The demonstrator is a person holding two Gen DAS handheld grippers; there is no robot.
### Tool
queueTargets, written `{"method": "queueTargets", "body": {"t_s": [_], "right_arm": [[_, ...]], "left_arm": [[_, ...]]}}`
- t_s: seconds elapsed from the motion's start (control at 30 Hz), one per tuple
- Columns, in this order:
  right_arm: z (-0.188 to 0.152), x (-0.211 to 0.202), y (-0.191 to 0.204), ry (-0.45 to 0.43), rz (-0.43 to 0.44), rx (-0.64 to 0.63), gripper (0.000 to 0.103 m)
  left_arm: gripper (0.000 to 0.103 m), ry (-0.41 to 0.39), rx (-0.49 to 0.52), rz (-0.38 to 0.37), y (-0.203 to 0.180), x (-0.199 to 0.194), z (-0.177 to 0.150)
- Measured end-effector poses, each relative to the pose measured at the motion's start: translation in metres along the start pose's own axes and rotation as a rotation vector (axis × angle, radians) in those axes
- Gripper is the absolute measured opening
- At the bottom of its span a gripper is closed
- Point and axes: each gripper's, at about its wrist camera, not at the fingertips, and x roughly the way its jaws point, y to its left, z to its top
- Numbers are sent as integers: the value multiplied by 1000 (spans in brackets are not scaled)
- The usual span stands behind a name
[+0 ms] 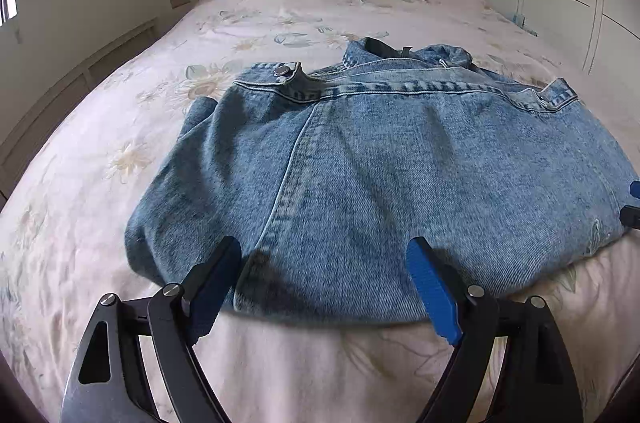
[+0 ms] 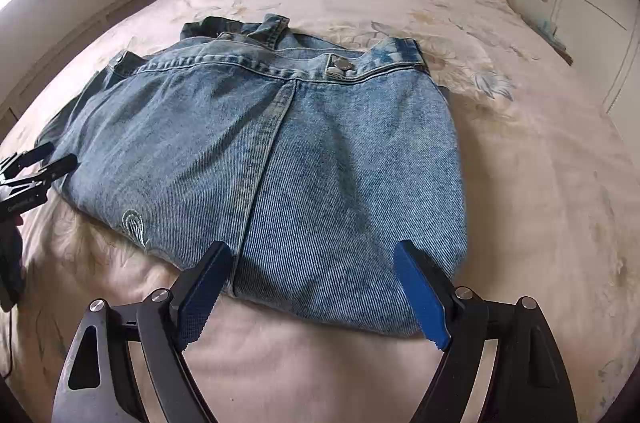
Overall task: Fold large clothes
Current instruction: 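Press and smooth the folded jacket flat with both tools, then withdraw both tools from the folded jacket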
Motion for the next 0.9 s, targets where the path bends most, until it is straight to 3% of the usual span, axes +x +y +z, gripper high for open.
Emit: {"method": "queueTargets", "body": {"t_s": [0.6,0.9], "right_arm": [[-31,-37,-14,23,-33,62,84],[-49,-59,-14,13,-39,63,84]], "left_arm": [[81,58,-71,-10,7,-36,-28],[81,62,-184,-64,16,-38,-27]]}}
